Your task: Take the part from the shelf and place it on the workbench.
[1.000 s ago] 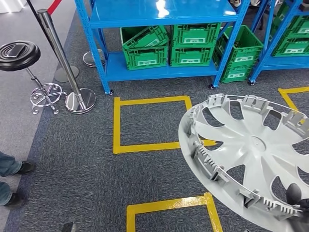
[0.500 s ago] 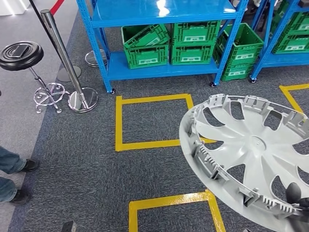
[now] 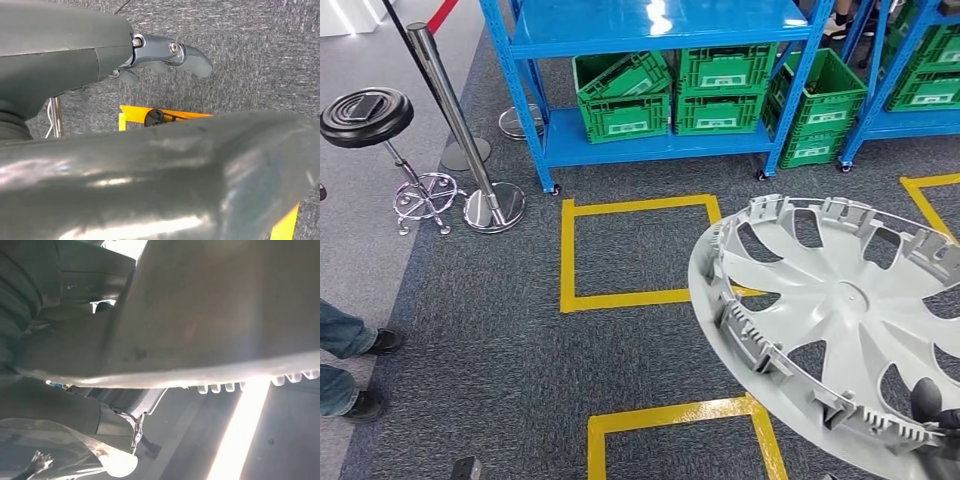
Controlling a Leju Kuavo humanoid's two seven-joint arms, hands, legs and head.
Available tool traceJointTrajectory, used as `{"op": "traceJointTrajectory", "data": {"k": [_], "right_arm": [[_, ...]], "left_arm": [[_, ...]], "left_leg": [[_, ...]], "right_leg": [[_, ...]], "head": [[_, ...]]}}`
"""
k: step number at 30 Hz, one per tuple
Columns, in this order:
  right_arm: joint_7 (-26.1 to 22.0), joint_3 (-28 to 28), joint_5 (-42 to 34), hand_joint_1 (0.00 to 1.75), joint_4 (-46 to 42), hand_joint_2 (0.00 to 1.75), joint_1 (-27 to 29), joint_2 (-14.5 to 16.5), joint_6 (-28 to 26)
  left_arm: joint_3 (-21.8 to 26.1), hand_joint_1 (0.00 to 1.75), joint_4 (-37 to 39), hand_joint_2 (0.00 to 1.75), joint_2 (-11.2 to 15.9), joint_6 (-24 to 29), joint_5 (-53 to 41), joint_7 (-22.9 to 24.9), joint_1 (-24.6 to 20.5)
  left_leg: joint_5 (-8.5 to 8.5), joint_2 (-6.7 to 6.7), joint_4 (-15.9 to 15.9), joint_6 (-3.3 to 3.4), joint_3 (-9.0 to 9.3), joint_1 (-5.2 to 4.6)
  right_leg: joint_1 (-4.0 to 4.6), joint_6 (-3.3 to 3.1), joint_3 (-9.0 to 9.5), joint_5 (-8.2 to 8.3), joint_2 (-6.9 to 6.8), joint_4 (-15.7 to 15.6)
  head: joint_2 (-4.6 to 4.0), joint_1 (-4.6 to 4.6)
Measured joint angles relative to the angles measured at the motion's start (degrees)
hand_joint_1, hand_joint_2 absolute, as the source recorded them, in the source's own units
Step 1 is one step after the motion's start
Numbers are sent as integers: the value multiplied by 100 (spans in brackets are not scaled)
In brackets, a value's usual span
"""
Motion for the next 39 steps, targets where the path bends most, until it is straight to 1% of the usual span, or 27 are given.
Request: {"op": "traceJointTrajectory", "data": {"k": [11,39], "right_arm": [[0,9,-32,175,2,175,0,0,0],[0,35,-43,175,117,175,-14,0,0]], "left_arm": [[41,0,-45,0,0,-174,137,3,7],[129,0,-69,0,0,-170,133,76,11]], "left_leg": [[-1,0,17,0,-22,-9],[0,0,21,1,-31,-9]], "right_leg": [[-10,7,-8,8,-1,-3],[-11,12,-18,13,-1,-3]], "head": [[0,2],[0,1]]}}
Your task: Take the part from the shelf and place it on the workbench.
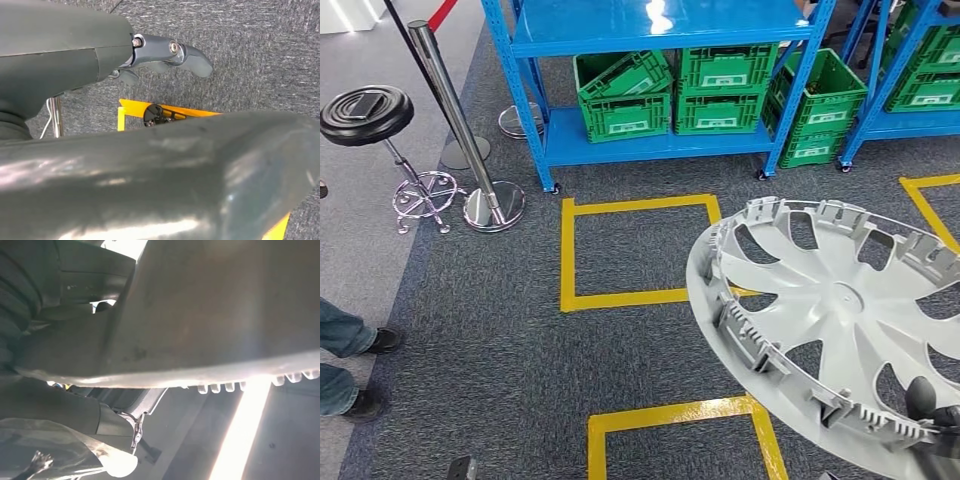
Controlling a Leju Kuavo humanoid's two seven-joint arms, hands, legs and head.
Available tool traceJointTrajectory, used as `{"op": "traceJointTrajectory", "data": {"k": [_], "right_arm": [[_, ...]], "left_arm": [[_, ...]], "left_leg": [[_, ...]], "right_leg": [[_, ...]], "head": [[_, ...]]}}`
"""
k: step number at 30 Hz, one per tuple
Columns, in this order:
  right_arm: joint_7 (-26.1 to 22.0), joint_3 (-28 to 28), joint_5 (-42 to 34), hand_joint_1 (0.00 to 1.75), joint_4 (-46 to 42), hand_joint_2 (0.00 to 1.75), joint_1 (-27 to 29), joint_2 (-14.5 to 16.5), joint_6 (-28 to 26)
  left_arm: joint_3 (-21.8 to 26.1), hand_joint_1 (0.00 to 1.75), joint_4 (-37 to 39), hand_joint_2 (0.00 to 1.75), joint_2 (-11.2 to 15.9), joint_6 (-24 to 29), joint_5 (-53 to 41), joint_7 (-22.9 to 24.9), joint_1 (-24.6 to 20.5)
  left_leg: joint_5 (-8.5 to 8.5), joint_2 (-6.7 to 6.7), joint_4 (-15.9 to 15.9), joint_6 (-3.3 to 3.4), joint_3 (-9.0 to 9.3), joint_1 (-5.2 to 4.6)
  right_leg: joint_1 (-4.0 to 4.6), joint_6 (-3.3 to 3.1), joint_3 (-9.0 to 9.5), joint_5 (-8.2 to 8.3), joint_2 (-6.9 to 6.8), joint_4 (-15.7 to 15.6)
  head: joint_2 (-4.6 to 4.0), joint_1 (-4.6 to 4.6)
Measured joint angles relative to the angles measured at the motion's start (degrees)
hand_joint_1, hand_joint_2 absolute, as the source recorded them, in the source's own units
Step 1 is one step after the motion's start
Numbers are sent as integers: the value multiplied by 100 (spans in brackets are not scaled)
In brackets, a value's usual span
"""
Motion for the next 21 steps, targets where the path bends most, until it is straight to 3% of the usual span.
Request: {"op": "traceJointTrajectory", "data": {"k": [21], "right_arm": [[0,1,3,175,28,175,-2,0,0]], "left_arm": [[2,0,-26,0,0,1,-19,27,0]], "left_leg": [[0,0,0,0,0,0]], "right_leg": [[0,-1,0,1,0,0]], "head": [[0,1]]}}
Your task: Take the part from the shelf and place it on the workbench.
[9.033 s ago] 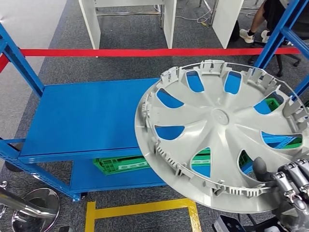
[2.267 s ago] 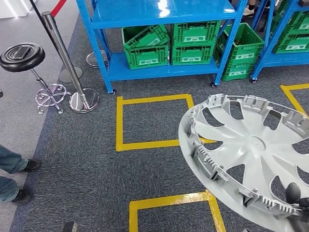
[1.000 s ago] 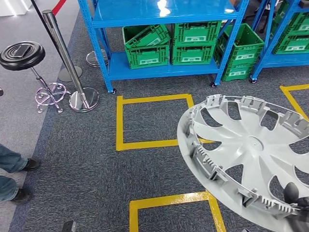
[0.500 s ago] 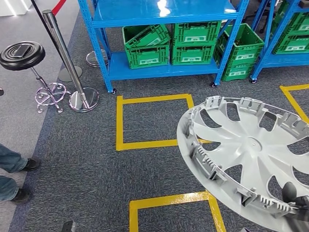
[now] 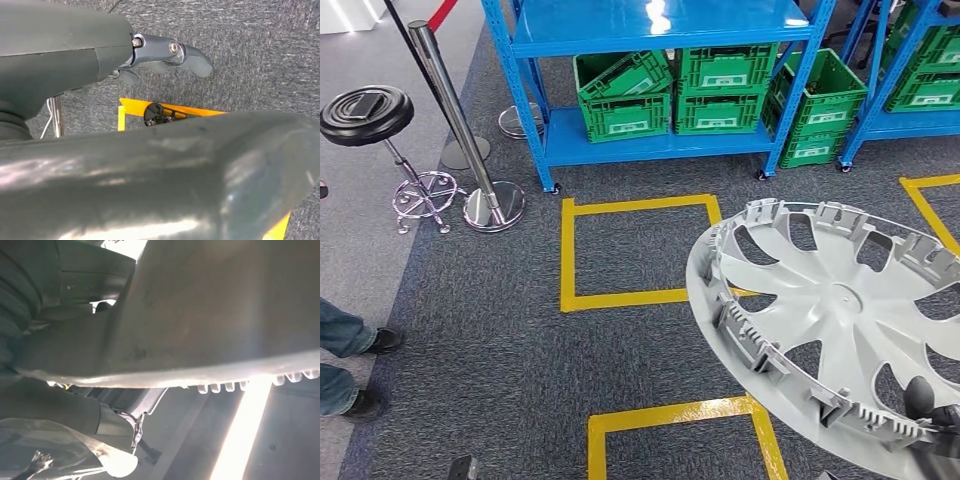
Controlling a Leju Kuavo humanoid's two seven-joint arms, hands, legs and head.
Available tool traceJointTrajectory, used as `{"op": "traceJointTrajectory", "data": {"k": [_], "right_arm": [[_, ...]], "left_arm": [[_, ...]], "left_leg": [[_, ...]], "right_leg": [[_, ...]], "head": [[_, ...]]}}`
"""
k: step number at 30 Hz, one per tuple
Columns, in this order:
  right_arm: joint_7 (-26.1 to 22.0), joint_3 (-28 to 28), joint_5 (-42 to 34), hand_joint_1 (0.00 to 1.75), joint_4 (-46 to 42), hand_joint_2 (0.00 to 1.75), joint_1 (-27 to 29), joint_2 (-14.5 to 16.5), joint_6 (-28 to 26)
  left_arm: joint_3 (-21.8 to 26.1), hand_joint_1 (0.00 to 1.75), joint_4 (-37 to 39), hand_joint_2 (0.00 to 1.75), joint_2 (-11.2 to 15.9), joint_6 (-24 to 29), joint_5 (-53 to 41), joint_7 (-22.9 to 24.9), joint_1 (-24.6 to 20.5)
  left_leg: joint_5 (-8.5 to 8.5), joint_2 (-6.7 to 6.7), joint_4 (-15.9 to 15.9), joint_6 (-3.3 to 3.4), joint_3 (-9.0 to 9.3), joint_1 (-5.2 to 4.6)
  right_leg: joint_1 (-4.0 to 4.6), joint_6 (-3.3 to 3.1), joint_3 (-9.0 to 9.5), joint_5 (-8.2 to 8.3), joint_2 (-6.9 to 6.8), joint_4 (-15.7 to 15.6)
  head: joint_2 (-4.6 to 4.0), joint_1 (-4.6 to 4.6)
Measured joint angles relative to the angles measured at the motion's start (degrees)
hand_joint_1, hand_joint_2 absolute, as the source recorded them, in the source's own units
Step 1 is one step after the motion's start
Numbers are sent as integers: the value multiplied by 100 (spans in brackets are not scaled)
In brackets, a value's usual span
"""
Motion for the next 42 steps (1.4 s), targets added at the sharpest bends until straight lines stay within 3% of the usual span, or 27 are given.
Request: {"op": "traceJointTrajectory", "data": {"k": [42], "right_arm": [[0,-1,-203,175,-434,175,-409,0,0]], "left_arm": [[232,0,-113,0,0,-51,-475,51,0]], "left_leg": [[0,0,1,0,-4,0]], "right_leg": [[0,-1,-5,3,1,0]], "head": [[0,0]]}}
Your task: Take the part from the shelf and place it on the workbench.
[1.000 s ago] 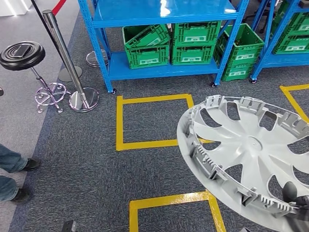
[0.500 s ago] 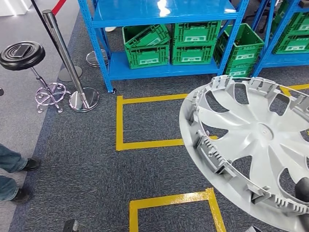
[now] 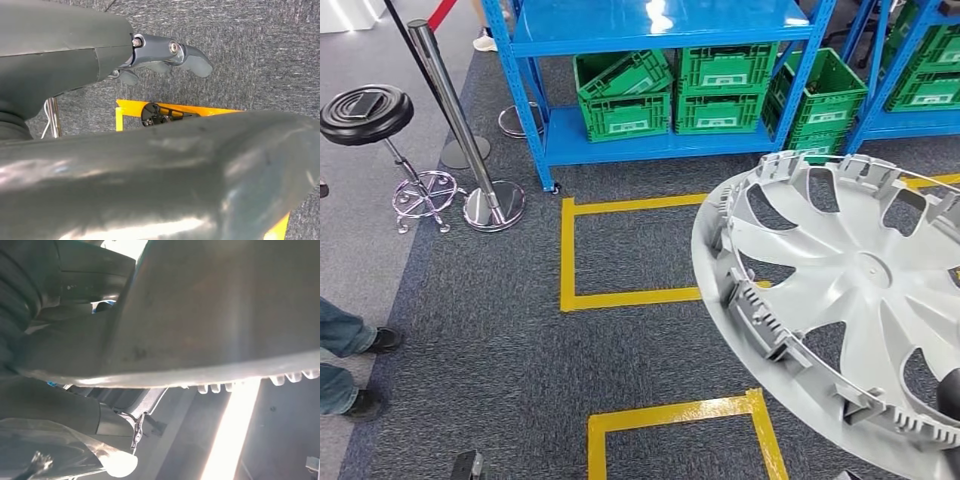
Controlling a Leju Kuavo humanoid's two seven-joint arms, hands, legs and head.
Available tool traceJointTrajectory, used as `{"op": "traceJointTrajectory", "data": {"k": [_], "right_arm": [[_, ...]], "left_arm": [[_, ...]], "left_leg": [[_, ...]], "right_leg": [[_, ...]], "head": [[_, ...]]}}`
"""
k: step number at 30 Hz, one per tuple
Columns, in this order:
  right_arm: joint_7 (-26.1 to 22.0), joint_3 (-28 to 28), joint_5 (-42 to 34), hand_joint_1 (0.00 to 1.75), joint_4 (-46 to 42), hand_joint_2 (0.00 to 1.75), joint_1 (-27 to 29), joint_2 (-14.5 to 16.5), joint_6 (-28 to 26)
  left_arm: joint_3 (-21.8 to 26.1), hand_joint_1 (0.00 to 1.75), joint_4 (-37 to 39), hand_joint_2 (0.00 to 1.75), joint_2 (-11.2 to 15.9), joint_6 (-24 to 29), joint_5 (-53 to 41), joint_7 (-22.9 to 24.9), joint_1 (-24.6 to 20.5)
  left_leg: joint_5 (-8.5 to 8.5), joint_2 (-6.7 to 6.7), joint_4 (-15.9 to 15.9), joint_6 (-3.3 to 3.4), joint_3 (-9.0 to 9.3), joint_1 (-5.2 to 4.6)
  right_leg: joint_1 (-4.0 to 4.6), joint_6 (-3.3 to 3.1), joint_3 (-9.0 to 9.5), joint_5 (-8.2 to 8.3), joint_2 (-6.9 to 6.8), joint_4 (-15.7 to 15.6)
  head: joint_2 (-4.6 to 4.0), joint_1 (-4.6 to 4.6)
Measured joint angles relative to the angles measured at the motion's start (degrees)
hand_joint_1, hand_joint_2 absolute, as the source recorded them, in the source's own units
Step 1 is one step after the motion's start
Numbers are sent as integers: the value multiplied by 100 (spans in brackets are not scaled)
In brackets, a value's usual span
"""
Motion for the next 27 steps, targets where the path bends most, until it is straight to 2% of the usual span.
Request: {"op": "traceJointTrajectory", "data": {"k": [3,6,7,9,10,11,12,13,14,15,16,17,18,19,21,22,23,25,26,27], "right_arm": [[0,0,0,175,0,175,0,0,0],[-1,2,5,175,-21,175,-2,-1,0],[-1,2,7,175,-32,175,-4,-2,0],[-2,5,6,175,-43,175,-6,-3,0],[-2,7,7,175,-43,175,-7,-3,0],[-1,8,10,175,-43,175,-6,-4,0],[-1,7,16,175,-42,175,-4,-4,0],[-1,7,22,175,-42,175,-3,-4,0],[-1,7,27,175,-42,175,-2,-5,0],[-2,8,30,175,-39,175,-6,-7,0],[-3,10,28,175,-40,175,-8,-8,-1],[-2,10,27,175,-42,175,-8,-11,-1],[-1,10,30,175,-42,175,-8,-13,-2],[1,8,34,175,-45,175,-2,-15,-2],[1,4,45,175,-44,175,5,-17,-2],[1,4,48,175,-45,175,7,-17,-2],[0,5,49,175,-45,175,6,-17,-2],[0,8,51,175,-44,175,4,-17,-2],[0,8,52,175,-44,175,4,-17,-2],[0,8,55,175,-44,175,6,-17,-2]], "left_arm": [[8,0,-2,0,4,-30,0,2,0],[33,0,-18,0,5,-63,8,2,3],[43,0,-28,0,-2,-72,11,2,3],[54,0,-43,0,-8,-79,16,2,0],[55,0,-45,0,-8,-79,16,3,1],[57,0,-45,0,-8,-79,16,5,5],[58,0,-45,0,-9,-78,16,8,11],[60,0,-45,0,-13,-77,16,12,15],[61,0,-46,0,-16,-76,16,15,18],[64,0,-46,0,-3,-74,16,16,19],[69,0,-46,0,9,-71,16,18,16],[74,0,-48,0,17,-68,16,19,12],[78,0,-48,0,26,-67,15,21,10],[80,0,-49,0,18,-67,14,26,8],[82,0,-51,0,11,-67,11,33,7],[85,0,-52,0,10,-67,9,35,1],[87,0,-53,0,9,-66,8,35,-4],[91,0,-54,0,7,-67,5,35,-4],[91,0,-54,0,4,-67,4,36,5],[91,0,-54,0,1,-67,3,36,14]], "left_leg": [[-6,-1,8,14,-5,-9],[61,-1,-165,113,73,6],[108,1,-263,141,117,33],[150,6,-356,161,157,72],[148,6,-350,157,152,85],[135,5,-337,137,149,100],[113,3,-314,105,147,122],[82,0,-272,60,144,155],[36,-4,-208,0,138,195],[-18,-10,-133,-68,121,226],[-85,-15,-34,-133,92,238],[-137,-18,43,-186,66,240],[-167,-21,90,-221,47,230],[-186,-22,121,-240,39,227],[-226,-24,169,-271,39,246],[-304,-23,323,-283,-25,254],[-422,-22,597,-293,-156,257],[-680,-21,1390,-277,-602,249],[-726,-21,1702,-253,-811,239],[-669,-22,1840,-212,-946,219]], "right_leg": [[-10,15,3,9,-3,-14],[-25,73,-9,-9,-1,-25],[-18,80,-76,-104,8,103],[-27,107,-369,-422,19,685],[-49,133,-548,-567,20,1036],[-76,168,-680,-625,18,1287],[-108,210,-724,-576,15,1350],[-142,258,-662,-427,10,1202],[-183,313,-512,-227,5,887],[-204,369,-358,-115,14,577],[-218,363,-225,-57,33,336],[-221,327,-153,-72,51,222],[-208,265,-139,-133,72,228],[-207,182,-131,-141,80,243],[-200,103,-116,-171,80,273],[-197,71,-93,-187,78,274],[-190,41,-63,-209,75,272],[-158,-6,-1,-267,72,269],[-137,-26,35,-303,75,269],[-113,-43,82,-344,82,267]], "head": [[0,-1],[1,-1],[1,10],[1,43],[1,50],[0,55],[0,56],[0,55],[0,58],[0,71],[0,85],[0,89],[0,87],[0,76],[0,51],[0,41],[0,25],[0,2],[0,-2],[0,-3]]}}
